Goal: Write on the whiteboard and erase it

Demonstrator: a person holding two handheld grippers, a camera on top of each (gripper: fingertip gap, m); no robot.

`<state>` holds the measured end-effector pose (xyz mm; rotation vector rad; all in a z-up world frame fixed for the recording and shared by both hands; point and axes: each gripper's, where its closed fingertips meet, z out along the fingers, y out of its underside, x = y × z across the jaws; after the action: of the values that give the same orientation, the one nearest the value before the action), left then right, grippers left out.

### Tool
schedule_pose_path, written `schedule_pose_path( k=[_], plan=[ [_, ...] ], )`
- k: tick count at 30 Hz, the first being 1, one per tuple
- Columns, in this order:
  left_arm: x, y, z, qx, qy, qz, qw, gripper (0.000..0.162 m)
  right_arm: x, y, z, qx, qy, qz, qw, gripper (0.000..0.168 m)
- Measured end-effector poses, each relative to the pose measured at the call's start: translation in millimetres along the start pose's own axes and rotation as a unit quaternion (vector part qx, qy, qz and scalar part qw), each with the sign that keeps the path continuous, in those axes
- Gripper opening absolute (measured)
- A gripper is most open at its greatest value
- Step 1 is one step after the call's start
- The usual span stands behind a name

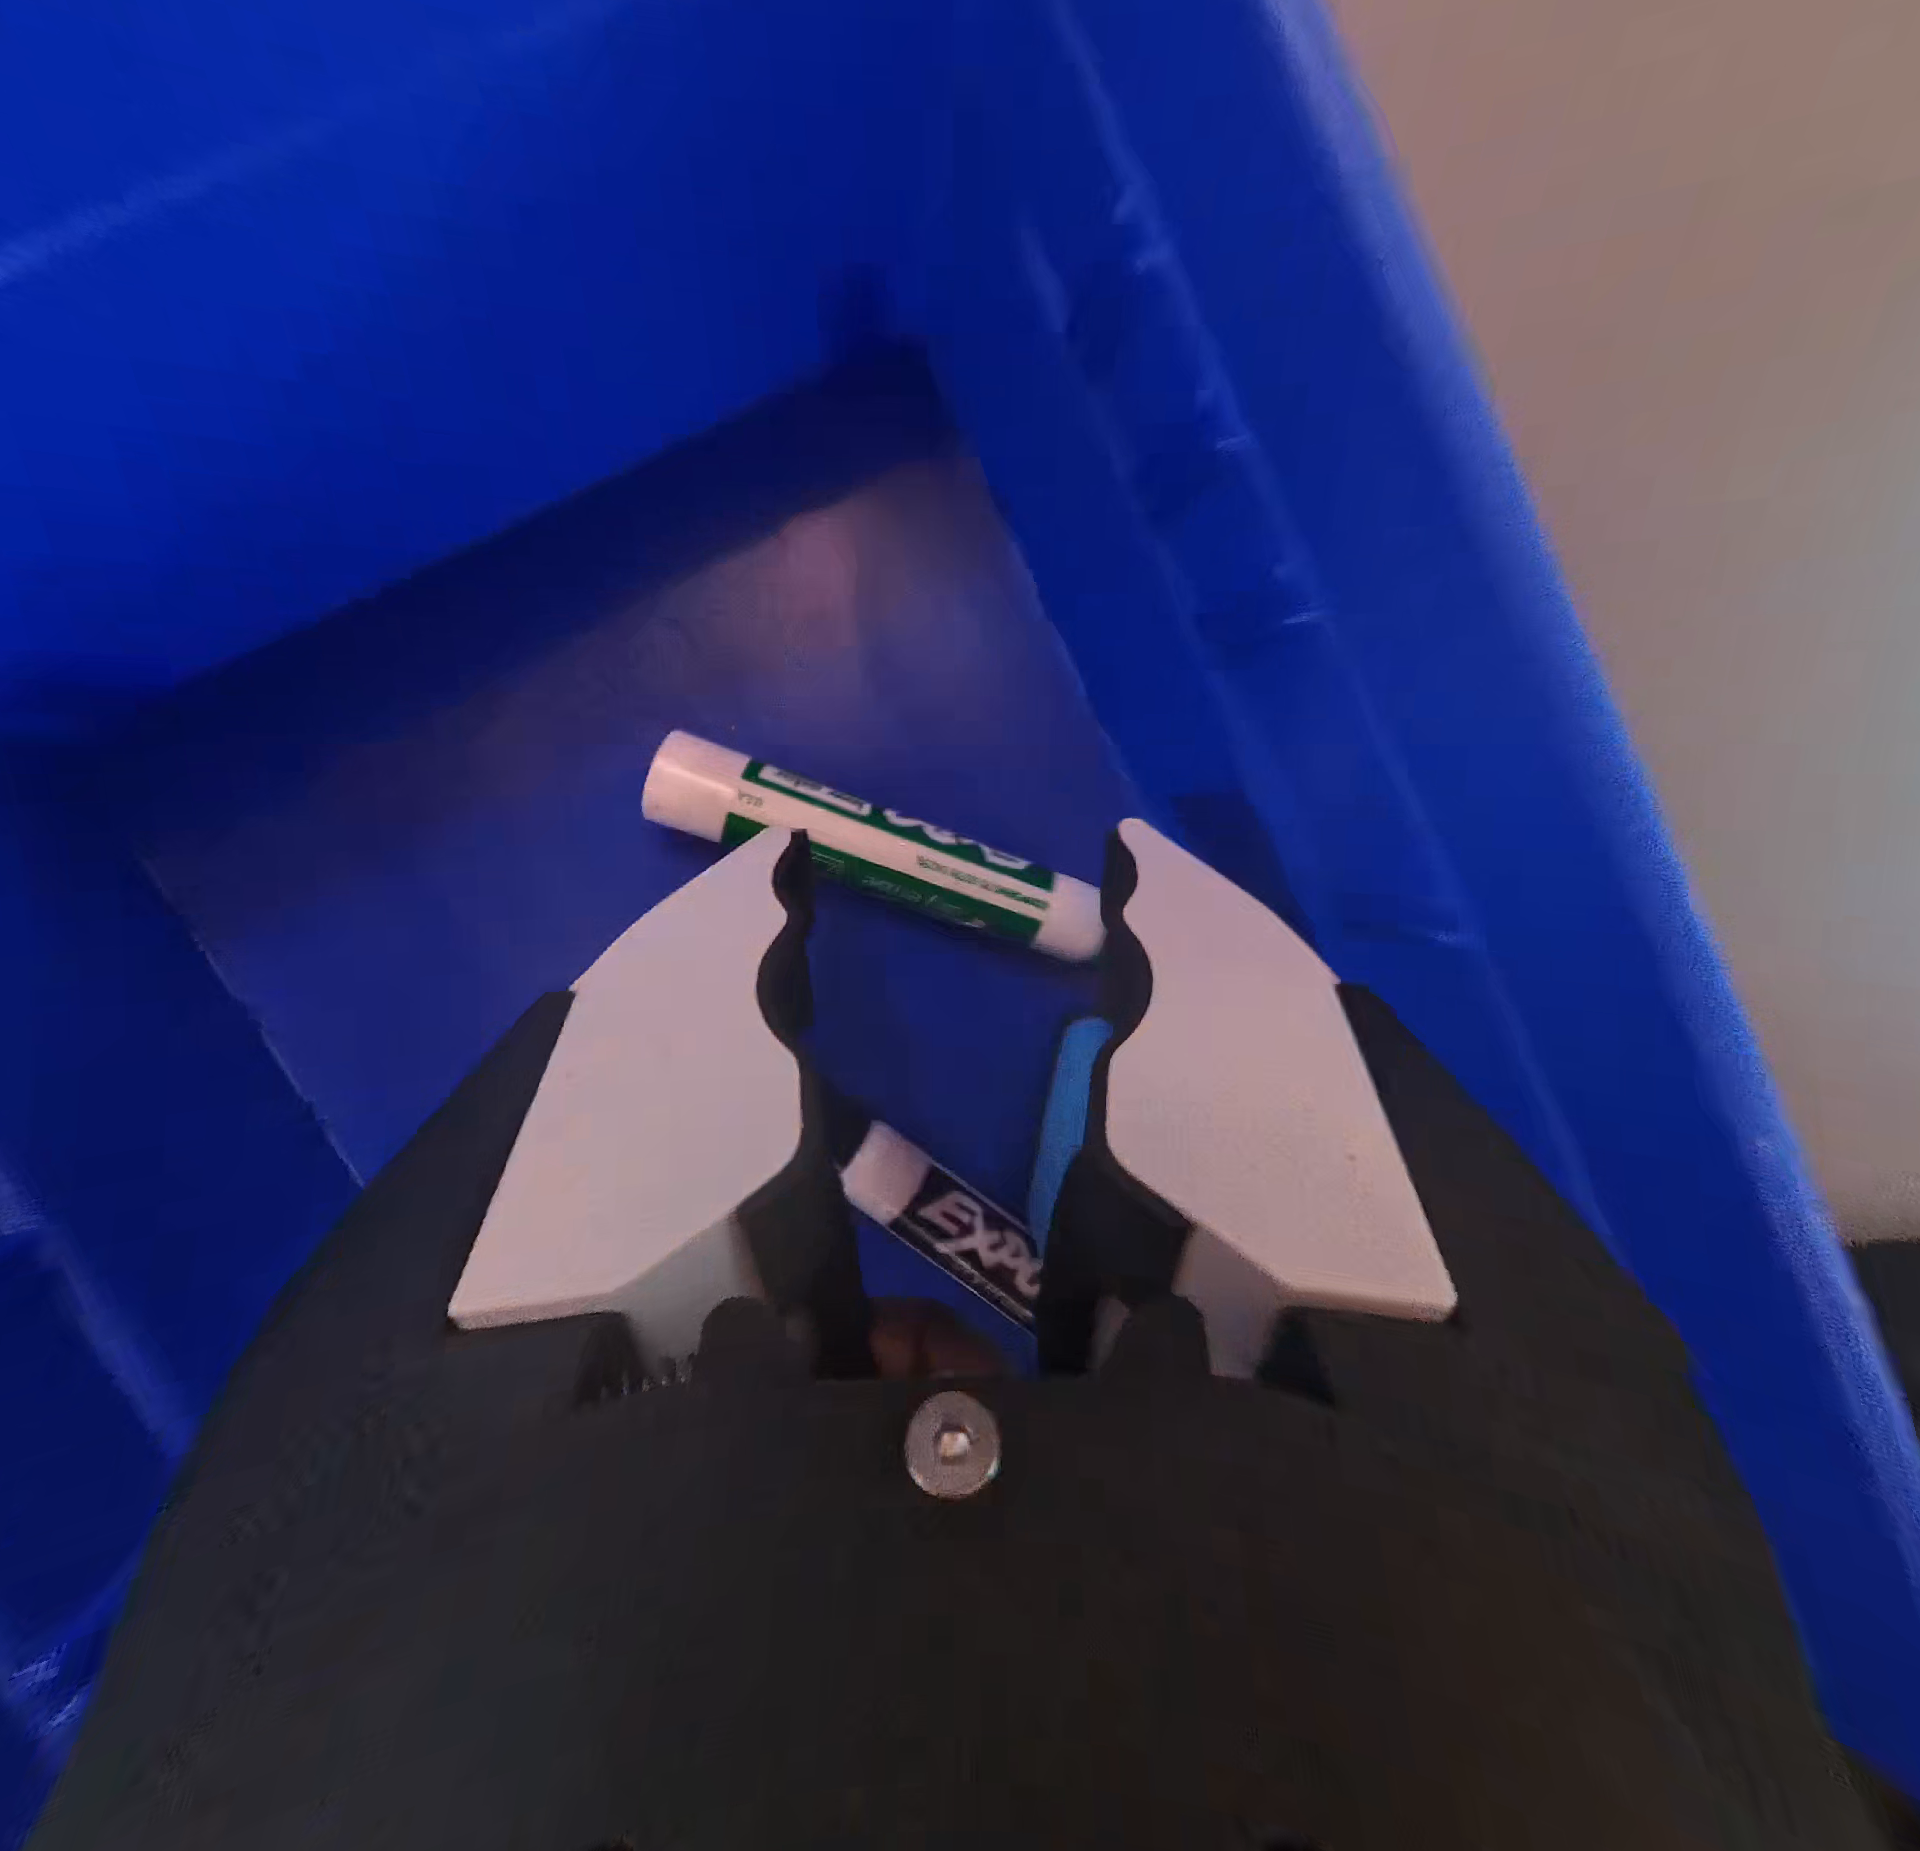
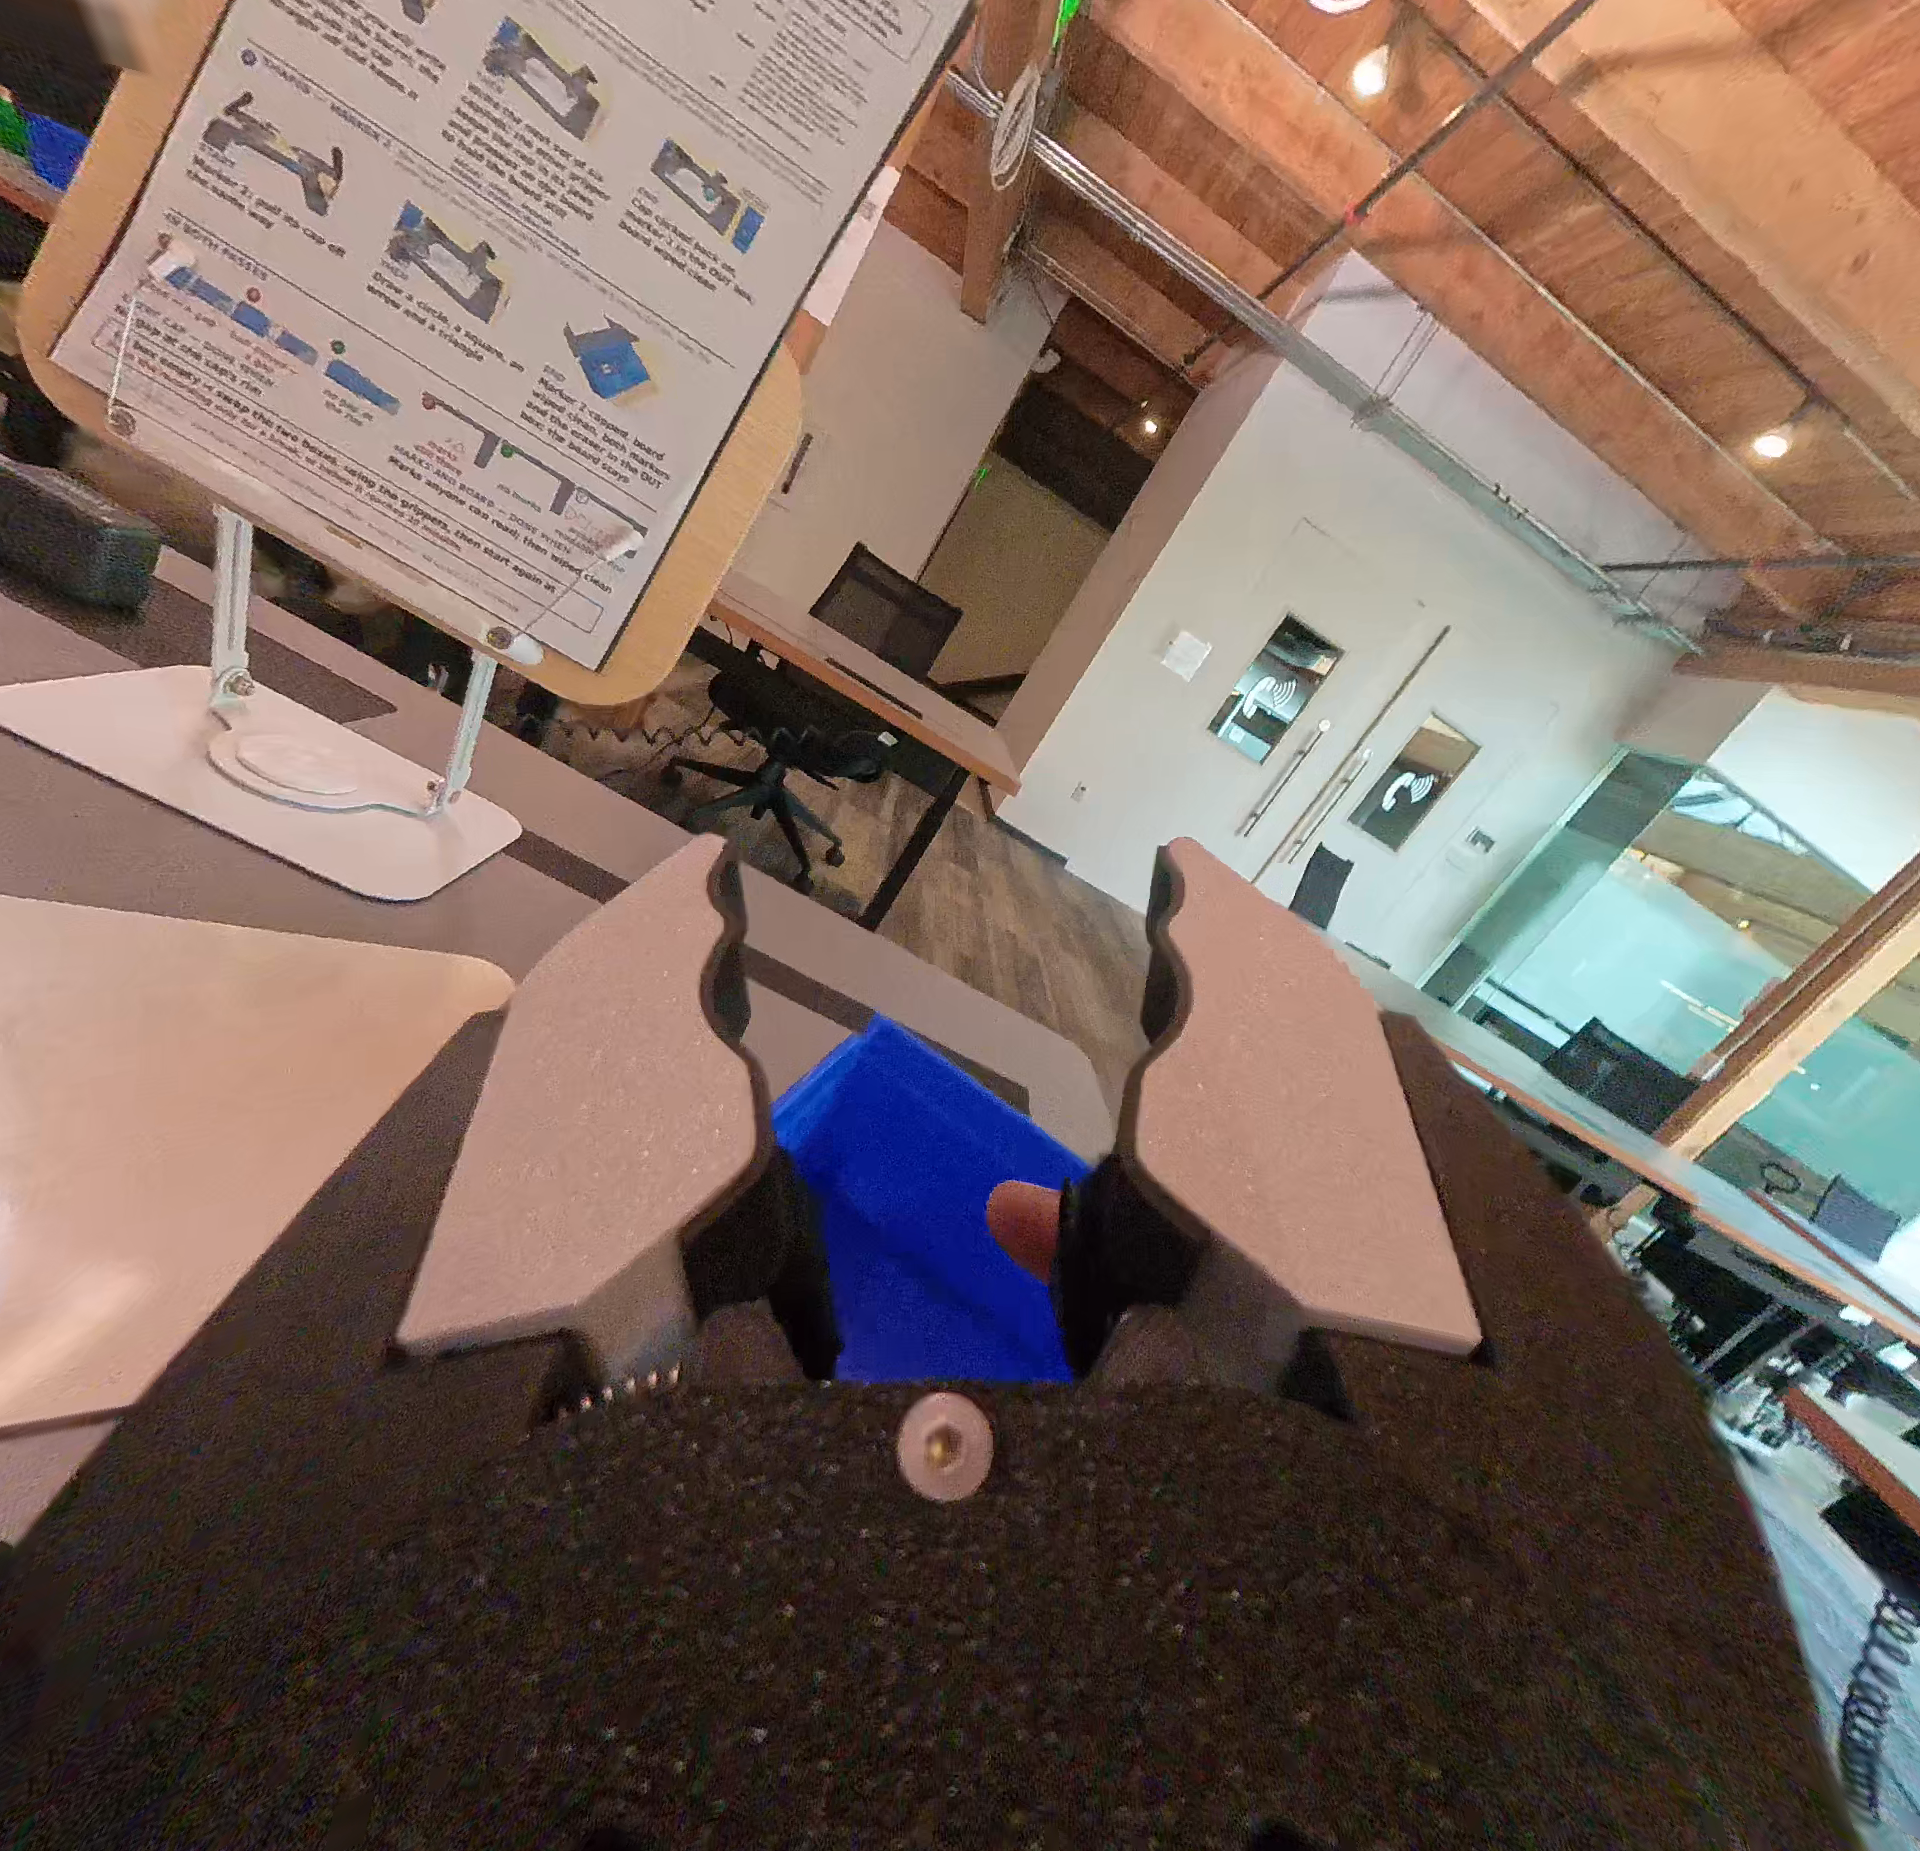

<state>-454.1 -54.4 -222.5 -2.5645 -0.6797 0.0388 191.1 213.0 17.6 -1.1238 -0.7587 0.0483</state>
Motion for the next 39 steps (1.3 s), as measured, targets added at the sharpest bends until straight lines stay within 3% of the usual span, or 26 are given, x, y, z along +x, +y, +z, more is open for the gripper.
schedule_pose_path(
  k=[2,3,6,8,11,16,18,20,22,24,27,30,32,35,36,37,39],
  plan=[
    [-11.0,15.6,16.3,-0.059,-0.06,0.002,0.996,0.06,-2.5,-9.5,3.0,0.014,0.005,-0.019,1.0,0.071],
    [-6.7,17.1,23.0,-0.061,-0.055,-0.001,0.997,0.069,-4.4,-13.9,3.9,0.021,0.005,-0.027,0.999,0.07],
    [3.6,9.2,26.3,-0.035,-0.053,0.02,0.998,0.035,-13.4,-24.5,6.2,0.042,-0.004,-0.047,0.998,0.066],
    [8.3,1.8,29.1,0.008,-0.052,0.053,0.997,0.019,-27.0,-27.9,8.5,0.045,-0.025,-0.045,0.998,0.064],
    [2.1,-6.0,20.9,0.077,-0.08,0.082,0.99,0.018,-66.0,-28.7,12.6,0.033,-0.092,-0.035,0.995,0.06],
    [28.8,-40.6,-54.7,0.267,-0.053,0.115,0.955,0.018,-157.0,-42.7,11.3,0.021,-0.243,0.019,0.97,0.051],
    [74.5,-55.7,-106.1,0.378,0.017,0.157,0.912,0.018,-201.7,-72.4,6.8,0.058,-0.33,0.137,0.932,0.051],
    [135.8,-57.4,-157.0,0.463,0.111,0.211,0.854,0.017,-245.0,-111.7,-0.1,0.106,-0.434,0.286,0.848,0.056],
    [199.9,-45.9,-192.2,0.5,0.201,0.277,0.795,0.018,-278.9,-140.0,1.4,0.124,-0.504,0.376,0.767,0.066],
    [260.0,-26.4,-202.9,0.486,0.287,0.337,0.754,0.017,-308.1,-153.8,12.5,0.126,-0.536,0.386,0.741,0.075],
    [328.5,6.6,-189.2,0.418,0.367,0.427,0.713,0.018,-328.8,-171.1,26.3,0.132,-0.567,0.385,0.716,0.081],
    [366.2,23.1,-172.8,0.375,0.385,0.49,0.687,0.018,-325.2,-181.8,26.0,0.155,-0.591,0.382,0.693,0.053],
    [378.7,22.9,-164.9,0.361,0.382,0.506,0.684,0.019,-324.7,-175.3,19.1,0.166,-0.601,0.341,0.704,0.015],
    [393.3,18.9,-157.2,0.373,0.388,0.511,0.67,0.019,-306.0,-165.9,24.4,0.191,-0.555,0.332,0.738,0.014],
    [395.8,19.0,-149.6,0.363,0.384,0.519,0.672,0.027,-295.6,-163.8,27.0,0.202,-0.539,0.345,0.741,0.013],
    [397.4,18.3,-139.0,0.349,0.373,0.526,0.68,0.037,-285.0,-162.1,28.4,0.214,-0.528,0.363,0.737,0.013],
    [405.6,21.2,-121.2,0.336,0.36,0.541,0.682,0.039,-271.2,-155.4,30.9,0.217,-0.519,0.404,0.721,0.013]
  ],
)
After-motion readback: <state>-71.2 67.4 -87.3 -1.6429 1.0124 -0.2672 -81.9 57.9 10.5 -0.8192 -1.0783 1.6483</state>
